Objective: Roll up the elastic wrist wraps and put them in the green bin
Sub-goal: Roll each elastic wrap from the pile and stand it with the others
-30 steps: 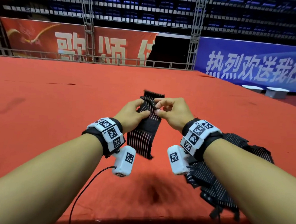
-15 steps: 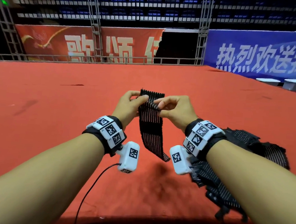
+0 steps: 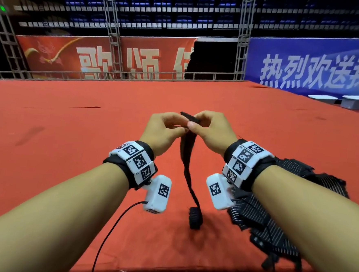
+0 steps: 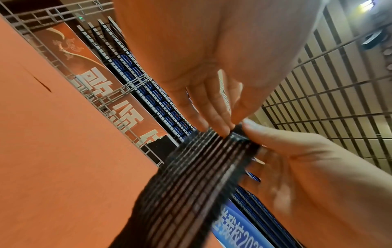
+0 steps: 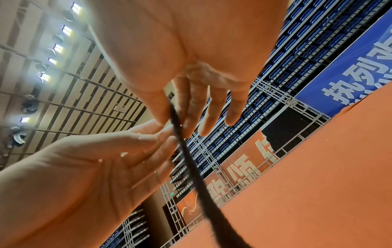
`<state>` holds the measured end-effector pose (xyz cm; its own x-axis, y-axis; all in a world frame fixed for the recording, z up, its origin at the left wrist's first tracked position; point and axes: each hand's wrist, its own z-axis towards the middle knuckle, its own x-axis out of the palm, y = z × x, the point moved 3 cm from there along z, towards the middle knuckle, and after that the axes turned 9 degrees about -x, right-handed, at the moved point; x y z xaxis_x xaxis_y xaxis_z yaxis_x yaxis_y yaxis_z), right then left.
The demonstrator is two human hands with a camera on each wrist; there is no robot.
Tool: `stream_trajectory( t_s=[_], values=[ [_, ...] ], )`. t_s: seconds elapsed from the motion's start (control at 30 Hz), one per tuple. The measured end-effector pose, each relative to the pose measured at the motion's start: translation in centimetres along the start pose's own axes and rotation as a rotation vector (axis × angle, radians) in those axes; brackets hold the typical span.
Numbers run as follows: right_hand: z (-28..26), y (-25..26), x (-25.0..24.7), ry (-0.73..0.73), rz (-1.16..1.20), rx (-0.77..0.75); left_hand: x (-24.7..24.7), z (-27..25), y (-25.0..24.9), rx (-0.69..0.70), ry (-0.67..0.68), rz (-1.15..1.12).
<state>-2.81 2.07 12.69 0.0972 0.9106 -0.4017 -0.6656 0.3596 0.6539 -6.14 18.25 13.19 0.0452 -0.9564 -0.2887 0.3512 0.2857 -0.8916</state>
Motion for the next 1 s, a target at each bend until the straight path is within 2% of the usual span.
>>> stream_trajectory(
  t_s=[0.07,0.17,0.23,0.43,0.83,1.0],
  values=[
    [0.4,-0.2,-0.1,-0.016,-0.012,0.013,-0.4,0.6,0.4,0.014,-0.039,-0.013],
    [0.8,-0.1,-0.4,-0.023,0.030,-0.006,-1.2,1.3,0.8,0.067,-0.173,0.131],
    [0.7,0.5,-0.6,-0.017,0.084,-0.020,-1.7,1.5,0.6,0.086,-0.198,0.192],
    [-0.1,2.6,-1.3,0.029,0.134,-0.015,-2.3,0.3,-0.9,0.057,-0.156,0.161],
    [-4.3,9.8,-3.8,0.003,0.127,-0.062,-3.0,-6.1,-6.5,0.079,-0.082,-0.007],
    [-4.9,9.0,-3.1,0.074,0.055,0.029,-2.7,-6.6,-5.3,-0.047,0.002,0.036]
  ],
)
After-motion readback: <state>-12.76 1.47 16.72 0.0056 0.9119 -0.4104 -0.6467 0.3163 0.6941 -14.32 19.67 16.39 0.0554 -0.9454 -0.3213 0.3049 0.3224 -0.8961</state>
